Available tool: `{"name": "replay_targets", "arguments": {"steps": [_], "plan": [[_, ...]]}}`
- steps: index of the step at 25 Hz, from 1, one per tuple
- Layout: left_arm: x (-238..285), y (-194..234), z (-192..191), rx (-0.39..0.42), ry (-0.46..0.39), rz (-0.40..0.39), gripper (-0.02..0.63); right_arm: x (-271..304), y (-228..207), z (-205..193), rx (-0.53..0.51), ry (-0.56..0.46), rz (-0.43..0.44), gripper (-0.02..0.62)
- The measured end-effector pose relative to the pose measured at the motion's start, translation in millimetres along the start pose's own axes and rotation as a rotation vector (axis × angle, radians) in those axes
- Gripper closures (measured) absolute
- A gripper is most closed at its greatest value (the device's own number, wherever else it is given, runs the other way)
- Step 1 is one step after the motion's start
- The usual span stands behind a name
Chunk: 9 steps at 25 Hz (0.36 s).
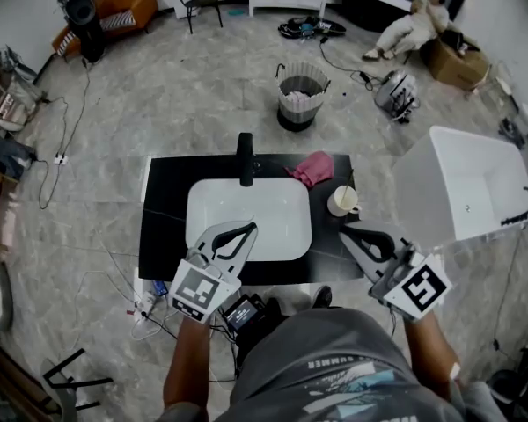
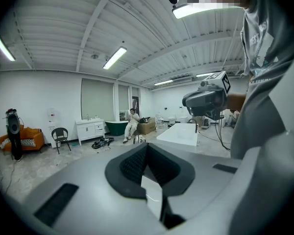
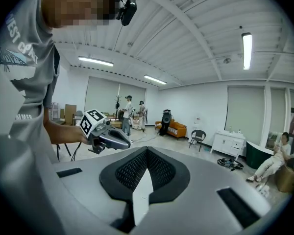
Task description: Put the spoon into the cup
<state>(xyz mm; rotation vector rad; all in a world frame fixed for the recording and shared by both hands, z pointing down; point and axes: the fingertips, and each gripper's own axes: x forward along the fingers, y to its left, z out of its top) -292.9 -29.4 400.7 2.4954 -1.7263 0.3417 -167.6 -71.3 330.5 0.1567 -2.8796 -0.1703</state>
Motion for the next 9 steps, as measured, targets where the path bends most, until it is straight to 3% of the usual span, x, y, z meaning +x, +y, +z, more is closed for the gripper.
{"name": "replay_targets", "arguments": {"steps": [9], "plan": [[-14, 13, -13, -0.043, 0.017, 0.014, 0.603, 19, 13, -5, 0.005, 0.023, 0.037, 0.565]]}}
